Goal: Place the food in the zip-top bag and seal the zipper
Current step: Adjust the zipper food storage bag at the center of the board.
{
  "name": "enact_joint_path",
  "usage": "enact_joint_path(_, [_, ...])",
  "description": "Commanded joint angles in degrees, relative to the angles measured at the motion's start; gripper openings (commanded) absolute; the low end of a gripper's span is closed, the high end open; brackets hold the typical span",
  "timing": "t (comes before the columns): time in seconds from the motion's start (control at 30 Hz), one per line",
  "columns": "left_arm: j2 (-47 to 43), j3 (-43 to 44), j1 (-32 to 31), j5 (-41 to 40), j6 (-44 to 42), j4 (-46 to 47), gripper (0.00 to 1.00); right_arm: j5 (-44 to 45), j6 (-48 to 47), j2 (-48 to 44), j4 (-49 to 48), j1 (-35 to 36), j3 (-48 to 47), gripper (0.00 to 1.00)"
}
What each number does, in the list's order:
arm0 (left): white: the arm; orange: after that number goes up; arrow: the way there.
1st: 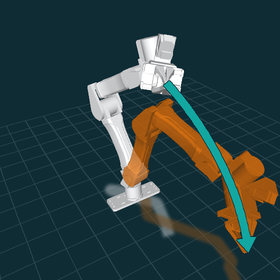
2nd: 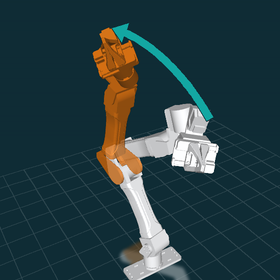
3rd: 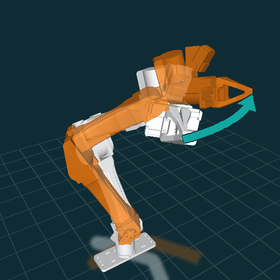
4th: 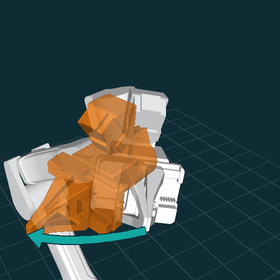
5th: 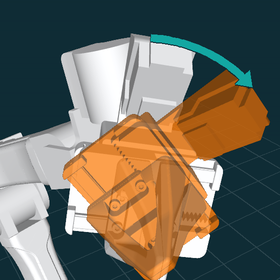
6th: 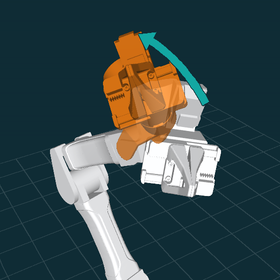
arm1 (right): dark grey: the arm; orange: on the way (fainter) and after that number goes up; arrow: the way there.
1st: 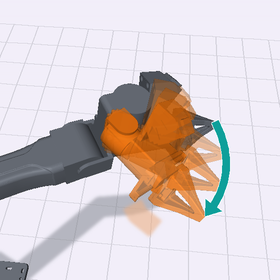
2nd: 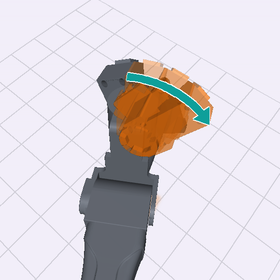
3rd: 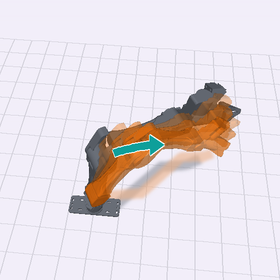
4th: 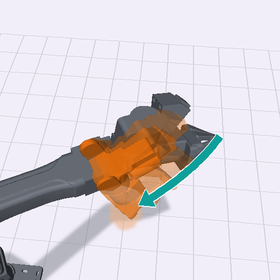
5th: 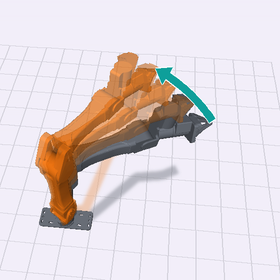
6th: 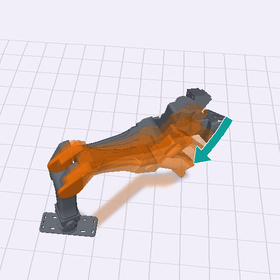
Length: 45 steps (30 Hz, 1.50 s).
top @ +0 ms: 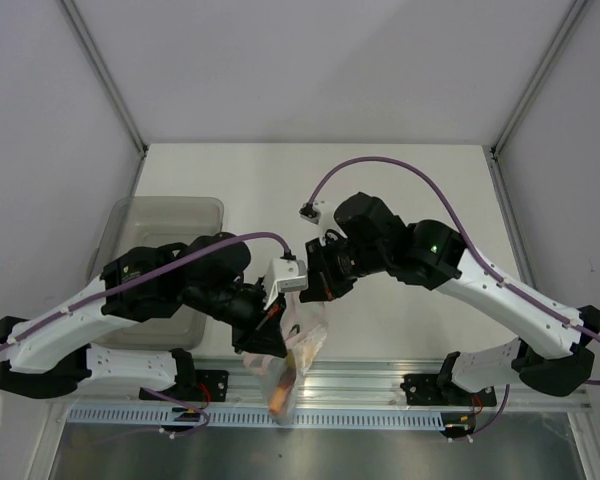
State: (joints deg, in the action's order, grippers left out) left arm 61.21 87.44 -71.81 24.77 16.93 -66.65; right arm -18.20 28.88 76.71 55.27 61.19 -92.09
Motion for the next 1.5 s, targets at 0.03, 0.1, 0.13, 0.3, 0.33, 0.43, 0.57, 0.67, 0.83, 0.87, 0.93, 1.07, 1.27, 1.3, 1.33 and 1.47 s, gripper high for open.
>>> enact_joint_path(0.03, [-0.30,1.95,0.53,-1.39,-0.23,1.79,0.20,4.12,2.14,-3.23,-5.07,0.42,-0.10,0.00])
enact_joint_path(0.1, [-1.26,1.34,0.71,-3.32,0.82,2.05,0.34,7.80,2.93,-4.81,-6.13,0.60,0.34,0.00])
enact_joint_path(0.13, [-1.62,0.98,0.79,-3.94,1.35,2.40,0.42,9.13,3.45,-5.25,-6.74,0.60,0.51,0.00])
enact_joint_path(0.3, [-2.94,0.36,1.94,-7.89,5.83,4.51,0.53,12.04,7.14,-8.41,-10.35,1.12,3.23,0.00])
enact_joint_path(0.33, [-2.50,0.97,1.94,-9.12,6.44,4.08,0.53,13.09,8.02,-8.76,-11.66,1.30,3.85,0.00])
enact_joint_path(0.43, [-1.10,1.59,1.94,-15.97,9.87,3.37,0.55,14.24,11.71,-10.61,-14.65,2.00,6.83,0.00])
enact_joint_path(0.57, [0.31,2.12,1.94,-21.26,14.18,4.50,0.56,20.19,16.46,-12.10,-16.94,3.93,9.03,0.00])
enact_joint_path(0.67, [0.75,2.03,1.94,-21.61,14.80,6.97,0.56,23.54,18.22,-12.90,-17.47,4.82,9.65,0.00])
enact_joint_path(0.83, [4.70,4.05,1.94,-26.25,16.03,4.87,0.50,26.45,20.77,-14.56,-18.09,5.87,10.27,0.00])
enact_joint_path(0.87, [5.14,4.32,2.02,-26.79,16.29,4.26,0.46,27.94,20.95,-14.83,-18.00,5.96,10.36,0.00])
enact_joint_path(0.93, [5.85,4.23,1.94,-28.02,17.17,2.67,0.32,29.18,21.39,-15.62,-17.74,6.05,10.53,0.00])
enact_joint_path(1.07, [5.76,3.88,1.94,-29.77,18.40,1.62,0.15,30.94,22.09,-17.20,-18.35,6.05,11.50,0.00])
enact_joint_path(1.27, [7.25,5.63,1.94,-33.64,16.83,0.91,0.01,30.68,21.40,-17.38,-18.53,6.05,11.94,0.07])
enact_joint_path(1.3, [7.34,6.33,1.94,-34.26,14.99,1.00,0.01,30.76,20.61,-17.47,-18.27,6.05,11.85,0.15])
enact_joint_path(1.33, [7.52,6.51,2.02,-34.62,13.93,1.69,0.01,31.46,19.47,-17.64,-17.74,6.05,11.68,0.24])
enact_joint_path(1.47, [6.56,7.74,2.29,-32.26,6.90,3.72,0.01,32.26,9.65,-19.22,-14.32,5.70,10.18,0.50])
